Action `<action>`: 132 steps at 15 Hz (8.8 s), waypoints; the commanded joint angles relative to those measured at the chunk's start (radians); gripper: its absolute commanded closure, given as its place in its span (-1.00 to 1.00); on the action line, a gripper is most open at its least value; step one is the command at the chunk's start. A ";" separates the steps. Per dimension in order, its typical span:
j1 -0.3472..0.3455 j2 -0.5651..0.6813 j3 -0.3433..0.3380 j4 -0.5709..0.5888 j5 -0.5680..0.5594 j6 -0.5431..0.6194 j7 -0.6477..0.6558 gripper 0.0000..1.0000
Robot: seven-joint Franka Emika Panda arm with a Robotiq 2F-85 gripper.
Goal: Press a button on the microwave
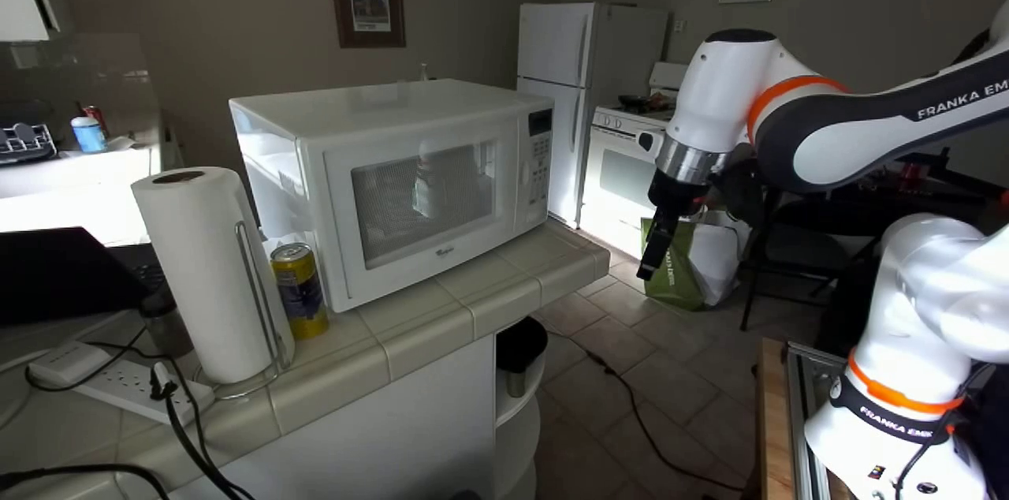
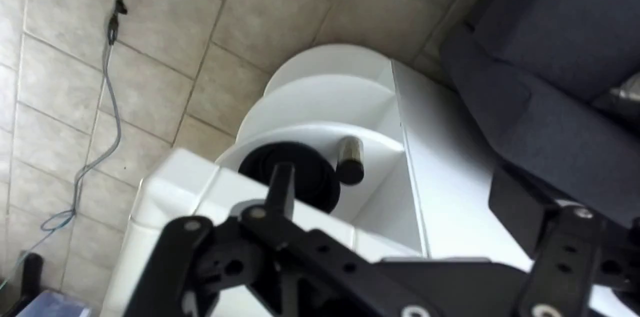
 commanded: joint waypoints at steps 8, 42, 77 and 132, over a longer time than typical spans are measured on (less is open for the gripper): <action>-0.230 0.078 -0.033 -0.001 -0.011 0.585 0.173 -0.01; -0.898 0.341 0.477 0.177 -0.173 0.757 0.362 0.98; -1.177 0.659 0.710 0.373 -0.465 0.870 0.395 1.00; -1.114 0.726 0.734 0.464 -0.298 0.560 0.386 1.00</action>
